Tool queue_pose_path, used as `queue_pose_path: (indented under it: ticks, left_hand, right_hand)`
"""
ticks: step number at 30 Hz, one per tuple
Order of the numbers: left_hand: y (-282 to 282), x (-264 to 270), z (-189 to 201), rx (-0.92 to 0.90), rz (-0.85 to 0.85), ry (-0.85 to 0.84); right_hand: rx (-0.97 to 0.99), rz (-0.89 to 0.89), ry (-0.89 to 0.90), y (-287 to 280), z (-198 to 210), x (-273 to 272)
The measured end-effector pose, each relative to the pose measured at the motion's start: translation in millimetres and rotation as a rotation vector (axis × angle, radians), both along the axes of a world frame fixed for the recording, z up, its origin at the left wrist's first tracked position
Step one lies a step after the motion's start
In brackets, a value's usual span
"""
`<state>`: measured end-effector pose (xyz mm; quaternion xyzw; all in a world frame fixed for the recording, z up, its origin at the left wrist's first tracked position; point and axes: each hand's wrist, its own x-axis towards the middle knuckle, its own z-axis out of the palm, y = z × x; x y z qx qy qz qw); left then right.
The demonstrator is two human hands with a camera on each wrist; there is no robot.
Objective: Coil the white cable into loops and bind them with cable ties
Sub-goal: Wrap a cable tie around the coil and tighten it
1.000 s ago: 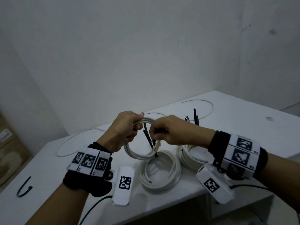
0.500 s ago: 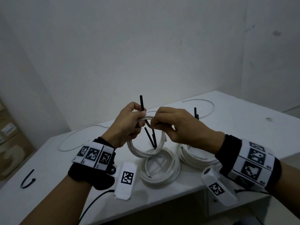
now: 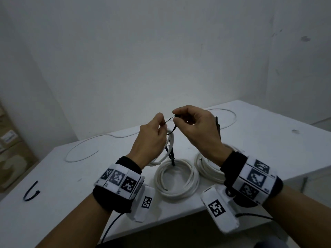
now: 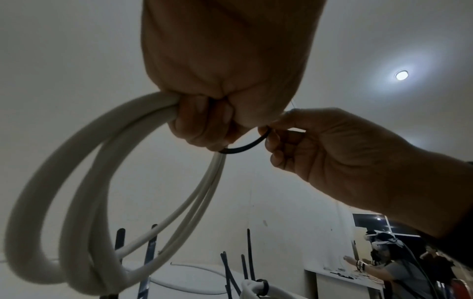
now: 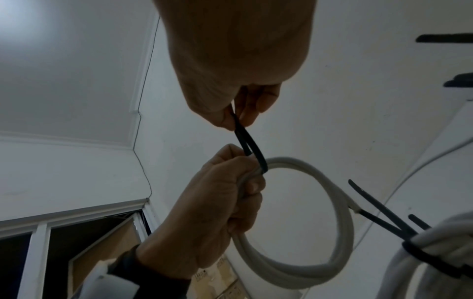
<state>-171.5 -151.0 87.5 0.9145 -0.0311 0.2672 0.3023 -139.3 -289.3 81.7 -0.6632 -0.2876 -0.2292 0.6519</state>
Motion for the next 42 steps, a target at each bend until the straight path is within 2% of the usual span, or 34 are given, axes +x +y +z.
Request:
queue_pose_path:
  ticks: [13, 18, 23, 33, 38, 42]
  left_hand:
    - [8.7, -6.5, -3.7, 0.203, 0.007, -0.052]
    - [7.3, -5.1, -6.5, 0.299, 0.043, -0.044]
    - [4.3, -6.6, -8.8, 0.306, -0.020, -0.048]
    - [3.7, -9.3, 6.0, 0.065, -0.031, 0.053]
    - [6.8, -10.4, 11.5, -0.184, -0.147, 0.224]
    - [3.4, -15.1, 12.0, -0.204, -0.238, 0.290]
  right_hand:
    - [-0.133, 0.051, 0.025, 4.6, -4.4, 6.2]
    - [-0.274, 0.038, 0.037, -0.6, -1.8, 8.2]
    - [-0.371, 0.048, 0.043, -3.1, 1.0, 11.5]
    - [-0.222, 0.223, 0.086, -1.6, 0.7, 10.9]
    - [-0.156, 0.136, 0.078, -2.0, 1.3, 13.6]
    - [-0.214, 0.092, 0.051, -3.3, 4.5, 17.9]
